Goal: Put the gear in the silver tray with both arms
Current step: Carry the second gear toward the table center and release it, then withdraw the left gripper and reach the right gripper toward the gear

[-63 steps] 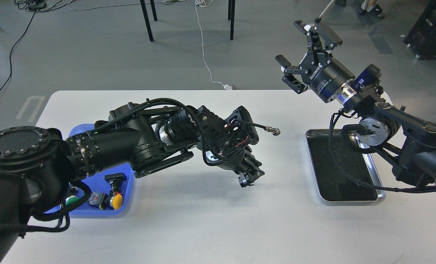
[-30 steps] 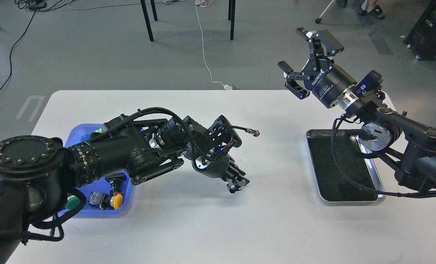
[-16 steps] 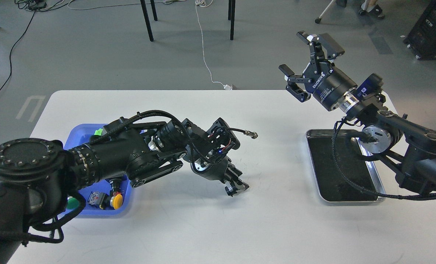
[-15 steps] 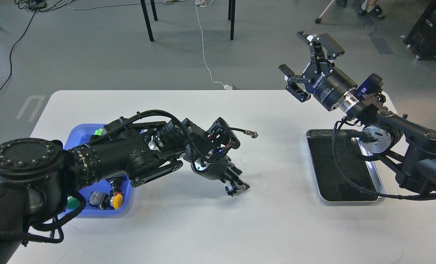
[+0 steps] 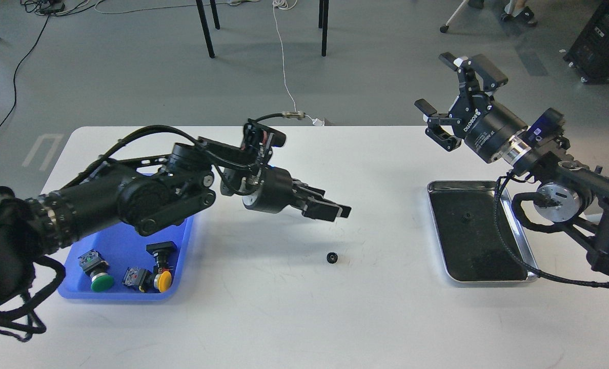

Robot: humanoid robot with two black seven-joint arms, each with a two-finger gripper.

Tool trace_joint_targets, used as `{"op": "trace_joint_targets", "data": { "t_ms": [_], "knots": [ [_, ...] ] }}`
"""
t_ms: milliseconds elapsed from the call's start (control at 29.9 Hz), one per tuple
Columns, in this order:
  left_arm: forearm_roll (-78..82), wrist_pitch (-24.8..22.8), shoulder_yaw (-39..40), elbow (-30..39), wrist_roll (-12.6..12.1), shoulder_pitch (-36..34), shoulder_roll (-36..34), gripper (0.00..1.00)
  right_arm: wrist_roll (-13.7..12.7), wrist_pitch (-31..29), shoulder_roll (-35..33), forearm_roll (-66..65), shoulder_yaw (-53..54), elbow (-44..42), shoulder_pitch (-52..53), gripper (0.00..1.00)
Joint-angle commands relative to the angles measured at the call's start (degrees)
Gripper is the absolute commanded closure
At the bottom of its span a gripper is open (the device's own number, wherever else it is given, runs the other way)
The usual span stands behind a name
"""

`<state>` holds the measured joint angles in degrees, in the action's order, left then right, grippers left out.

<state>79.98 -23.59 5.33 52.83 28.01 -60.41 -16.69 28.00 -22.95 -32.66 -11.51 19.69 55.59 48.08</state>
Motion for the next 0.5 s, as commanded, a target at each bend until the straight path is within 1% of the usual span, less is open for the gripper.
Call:
{"op": "trace_joint_targets", "data": {
  "t_ms": [0,67,134,201,234,334,401,468],
  "knots": [
    [-19.5,1.8,6.2,4.5,0.0,7.3,-8.8,0.03,0.0,-1.0,-2.0,-8.6,-3.0,0.2,-0.3,0.02],
    [-28.7,1.8,10.0,6.7,0.0,11.6,-12.6,0.02,0.0,-1.0,-2.2,-16.4,-4.5,0.3,-0.2,0.02],
    [-33.5,1.8,13.4,8.8,0.0,15.6,-15.3,0.02,0.0,-1.0,-2.2,-23.6,-5.7,0.6,-0.2,0.02],
    [-36.0,1.9,19.0,10.5,0.0,20.2,-16.6,0.02,0.0,-0.9,-1.6,-32.0,-7.4,0.6,0.3,0.02],
    [-36.4,2.0,22.1,11.2,0.0,22.6,-16.7,0.02,0.0,-1.0,-1.4,-35.6,-8.1,0.6,0.7,0.02],
    [-36.6,2.9,35.1,13.3,0.0,30.9,-15.8,0.02,0.0,-1.0,0.4,-46.1,-10.3,0.7,3.7,0.02],
    [-36.6,4.9,41.8,14.6,0.0,35.1,-14.6,0.02,0.0,-1.0,1.5,-51.1,-14.0,0.7,7.4,0.02],
    [-36.7,7.5,45.9,15.7,0.0,38.2,-14.0,0.02,0.0,-0.9,3.3,-54.4,-19.9,0.7,12.1,0.02]
  ]
}}
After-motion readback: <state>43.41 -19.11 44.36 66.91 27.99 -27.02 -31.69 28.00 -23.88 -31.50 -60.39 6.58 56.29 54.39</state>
